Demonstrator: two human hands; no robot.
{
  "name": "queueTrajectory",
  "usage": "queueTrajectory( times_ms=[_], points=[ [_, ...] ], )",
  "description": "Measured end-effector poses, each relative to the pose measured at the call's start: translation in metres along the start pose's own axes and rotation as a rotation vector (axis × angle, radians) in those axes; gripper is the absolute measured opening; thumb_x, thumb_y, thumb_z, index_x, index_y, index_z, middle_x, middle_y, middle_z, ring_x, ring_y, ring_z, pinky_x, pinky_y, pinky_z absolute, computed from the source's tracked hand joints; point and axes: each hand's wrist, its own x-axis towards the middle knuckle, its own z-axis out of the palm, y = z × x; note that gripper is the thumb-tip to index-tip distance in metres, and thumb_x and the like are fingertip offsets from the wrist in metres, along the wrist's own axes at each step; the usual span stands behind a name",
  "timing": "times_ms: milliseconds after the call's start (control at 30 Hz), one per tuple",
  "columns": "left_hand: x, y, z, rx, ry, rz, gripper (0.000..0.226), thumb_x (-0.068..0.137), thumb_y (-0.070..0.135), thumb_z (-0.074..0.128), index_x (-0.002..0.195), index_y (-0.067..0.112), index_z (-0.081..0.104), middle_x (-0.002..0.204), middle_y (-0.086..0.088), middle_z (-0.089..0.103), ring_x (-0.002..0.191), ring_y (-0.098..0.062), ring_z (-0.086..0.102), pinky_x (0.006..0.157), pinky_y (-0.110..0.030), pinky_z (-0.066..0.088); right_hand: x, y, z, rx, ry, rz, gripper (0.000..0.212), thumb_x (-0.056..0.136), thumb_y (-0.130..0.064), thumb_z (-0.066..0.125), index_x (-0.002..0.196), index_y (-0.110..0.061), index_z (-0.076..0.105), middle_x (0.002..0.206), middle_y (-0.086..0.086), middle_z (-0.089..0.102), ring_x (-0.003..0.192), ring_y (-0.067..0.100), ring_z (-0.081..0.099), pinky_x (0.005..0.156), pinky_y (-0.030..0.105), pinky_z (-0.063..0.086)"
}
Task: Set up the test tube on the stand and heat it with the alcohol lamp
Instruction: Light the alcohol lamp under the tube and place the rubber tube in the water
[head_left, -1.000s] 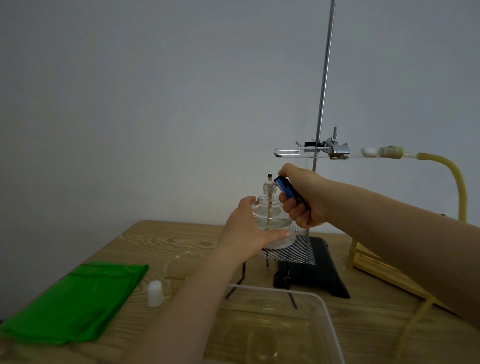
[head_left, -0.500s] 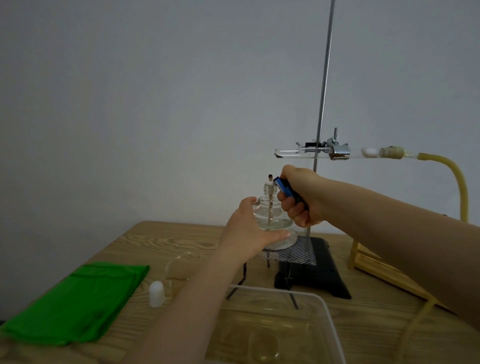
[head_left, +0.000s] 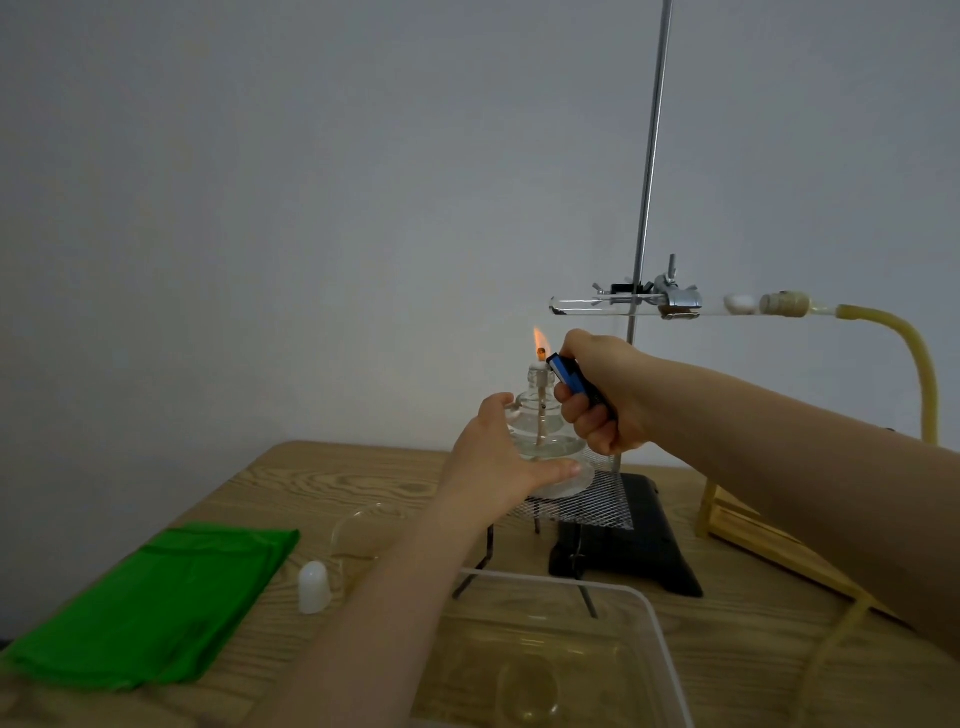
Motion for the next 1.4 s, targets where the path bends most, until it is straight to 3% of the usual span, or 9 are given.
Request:
queueTrajectory(
  times_ms=[400, 600, 733, 867, 1033, 1167, 1233, 1300, 1400],
  points=[
    [-0.002, 0.002, -0.002, 0.01, -0.028, -0.018, 0.107, 0.057, 0.054, 0.082, 0.142, 0.026, 0.024, 0.139, 0.006, 0.042, 0.119, -0.014, 0.047, 0.091, -0.028, 0.041, -0.002, 0.011, -0.01, 0.115, -0.04, 0.027, 0.044, 0.087, -0.052, 0.04, 0.066, -0.014, 0.046, 0.045, -0.003, 0.037, 0.039, 0.009, 0.025, 0.038, 0.017, 0.02],
    [-0.004, 0.005, -0.013, 0.088, -0.1, -0.086, 0.126, 0.052, 0.058, 0.083, 0.149, 0.024, 0.01, 0.151, 0.0, 0.027, 0.133, -0.017, 0.036, 0.102, -0.032, 0.035, 0.0, 0.03, -0.03, 0.15, -0.039, 0.036, 0.048, 0.087, -0.055, 0.039, 0.077, -0.01, 0.05, 0.049, 0.0, 0.042, 0.042, 0.01, 0.032, 0.041, 0.018, 0.025],
    [-0.007, 0.002, -0.027, 0.137, -0.143, -0.143, 0.111, 0.06, 0.047, 0.082, 0.146, 0.02, 0.018, 0.148, -0.003, 0.027, 0.129, -0.019, 0.037, 0.1, -0.034, 0.038, 0.007, 0.05, -0.049, 0.202, -0.007, 0.062, 0.04, 0.09, -0.048, 0.04, 0.094, -0.009, 0.051, 0.06, 0.006, 0.046, 0.049, 0.013, 0.038, 0.044, 0.021, 0.032],
    [-0.008, -0.006, -0.037, -0.007, -0.173, -0.258, 0.087, 0.07, 0.04, 0.075, 0.141, 0.022, 0.028, 0.144, -0.003, 0.034, 0.118, -0.017, 0.042, 0.09, -0.033, 0.043, 0.017, 0.072, -0.06, 0.203, 0.078, 0.076, 0.029, 0.094, -0.032, 0.044, 0.1, -0.006, 0.054, 0.07, 0.009, 0.049, 0.058, 0.016, 0.044, 0.056, 0.025, 0.037],
    [-0.007, -0.009, -0.039, -0.28, -0.163, -0.453, 0.069, 0.07, 0.046, 0.066, 0.13, 0.023, 0.042, 0.131, -0.002, 0.046, 0.108, -0.019, 0.053, 0.095, -0.046, 0.048, 0.034, 0.096, -0.065, 0.006, 0.172, 0.092, 0.022, 0.094, -0.006, 0.049, 0.113, 0.005, 0.051, 0.076, 0.013, 0.05, 0.065, 0.02, 0.049, 0.055, 0.028, 0.043],
    [-0.007, -0.001, -0.037, -0.6, -0.126, -0.598, 0.027, 0.09, 0.042, 0.053, 0.103, 0.018, 0.052, 0.108, -0.011, 0.061, 0.087, -0.024, 0.063, 0.069, -0.037, 0.054, 0.053, 0.116, -0.062, -0.343, 0.247, -0.036, 0.023, 0.093, -0.006, 0.054, 0.115, -0.001, 0.057, 0.08, 0.012, 0.056, 0.066, 0.018, 0.054, 0.055, 0.024, 0.049],
    [-0.006, -0.001, -0.035, -0.655, -0.1, -0.653, 0.025, 0.093, 0.043, 0.049, 0.088, 0.018, 0.052, 0.097, -0.01, 0.065, 0.082, -0.023, 0.064, 0.064, -0.036, 0.052, 0.064, 0.125, -0.06, -0.536, 0.27, -0.131, 0.025, 0.089, -0.007, 0.06, 0.114, -0.006, 0.062, 0.091, 0.009, 0.06, 0.075, 0.016, 0.057, 0.06, 0.022, 0.05],
    [-0.006, -0.003, -0.032, -0.704, -0.087, -0.67, 0.028, 0.095, 0.04, 0.048, 0.082, 0.016, 0.053, 0.091, -0.01, 0.064, 0.084, -0.025, 0.063, 0.071, -0.038, 0.053, 0.073, 0.134, -0.059, -0.664, 0.288, -0.182, 0.027, 0.086, -0.007, 0.064, 0.113, -0.009, 0.064, 0.104, 0.009, 0.063, 0.086, 0.016, 0.06, 0.07, 0.023, 0.052],
    [-0.006, -0.002, -0.029, -0.771, -0.088, -0.691, 0.029, 0.097, 0.033, 0.046, 0.08, 0.011, 0.054, 0.087, -0.012, 0.062, 0.081, -0.026, 0.061, 0.071, -0.037, 0.05, 0.084, 0.145, -0.057, -0.789, 0.305, -0.232, 0.029, 0.084, -0.011, 0.068, 0.112, -0.012, 0.065, 0.107, 0.004, 0.065, 0.083, 0.01, 0.058, 0.067, 0.018, 0.049]
  ],
)
